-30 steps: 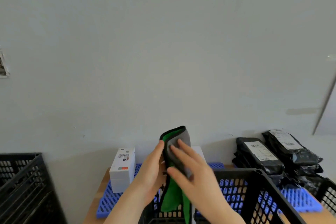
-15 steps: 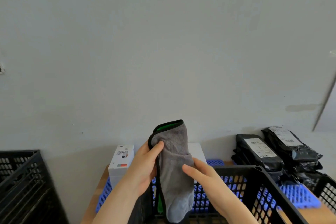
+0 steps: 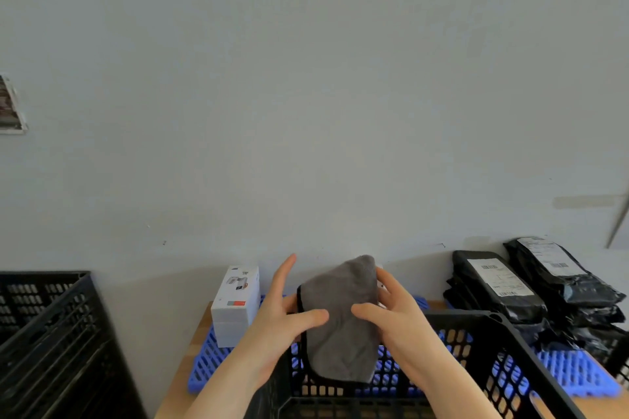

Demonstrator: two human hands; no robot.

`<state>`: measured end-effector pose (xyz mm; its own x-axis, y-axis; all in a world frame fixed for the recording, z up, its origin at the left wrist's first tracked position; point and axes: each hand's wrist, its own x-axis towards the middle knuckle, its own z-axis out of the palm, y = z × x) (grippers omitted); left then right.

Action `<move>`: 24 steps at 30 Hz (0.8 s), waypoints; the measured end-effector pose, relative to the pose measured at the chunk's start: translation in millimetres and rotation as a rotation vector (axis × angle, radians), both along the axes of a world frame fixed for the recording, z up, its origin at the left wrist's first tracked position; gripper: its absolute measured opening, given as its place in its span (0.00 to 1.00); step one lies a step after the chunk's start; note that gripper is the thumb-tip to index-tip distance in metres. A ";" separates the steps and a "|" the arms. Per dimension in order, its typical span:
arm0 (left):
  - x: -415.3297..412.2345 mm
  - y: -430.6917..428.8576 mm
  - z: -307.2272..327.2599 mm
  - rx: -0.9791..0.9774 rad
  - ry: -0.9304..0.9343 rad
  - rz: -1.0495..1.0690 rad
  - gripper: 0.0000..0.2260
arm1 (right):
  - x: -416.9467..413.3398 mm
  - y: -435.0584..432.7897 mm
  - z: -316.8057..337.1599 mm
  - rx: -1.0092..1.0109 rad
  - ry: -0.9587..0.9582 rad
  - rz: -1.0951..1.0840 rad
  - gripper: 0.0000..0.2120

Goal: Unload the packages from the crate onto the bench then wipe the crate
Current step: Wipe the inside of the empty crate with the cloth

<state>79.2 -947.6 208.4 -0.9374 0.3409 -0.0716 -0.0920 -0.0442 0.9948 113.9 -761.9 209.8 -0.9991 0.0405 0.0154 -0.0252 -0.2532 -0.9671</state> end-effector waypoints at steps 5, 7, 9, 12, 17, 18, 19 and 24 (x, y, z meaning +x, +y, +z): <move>-5.3 -6.7 -6.8 -0.293 0.330 0.184 0.24 | -5.8 -4.7 -6.8 0.481 0.010 -0.270 0.28; -4.4 -11.4 -9.9 -0.373 0.392 0.250 0.24 | -7.1 -9.9 -6.4 0.626 0.071 -0.317 0.30; -3.1 -18.6 -12.0 -0.456 0.430 0.319 0.23 | -9.5 -16.4 -6.4 0.801 0.118 -0.265 0.30; -1.7 -36.6 -13.2 -0.599 0.505 0.385 0.16 | -18.2 -31.3 -9.5 1.050 0.231 -0.211 0.15; -2.6 -81.9 -9.1 -0.590 0.382 0.406 0.09 | -35.7 -69.2 -14.2 0.802 0.207 -0.038 0.07; -3.6 -91.1 -7.8 -0.547 0.330 0.377 0.08 | -37.4 -78.8 -12.7 0.674 0.173 0.032 0.07; -4.4 -99.8 -7.9 -0.479 0.284 0.350 0.07 | -38.3 -88.7 -12.4 0.548 0.139 0.102 0.07; -12.5 -143.6 -27.2 -0.205 0.120 0.386 0.09 | -43.6 -141.6 -22.4 0.272 0.062 0.219 0.13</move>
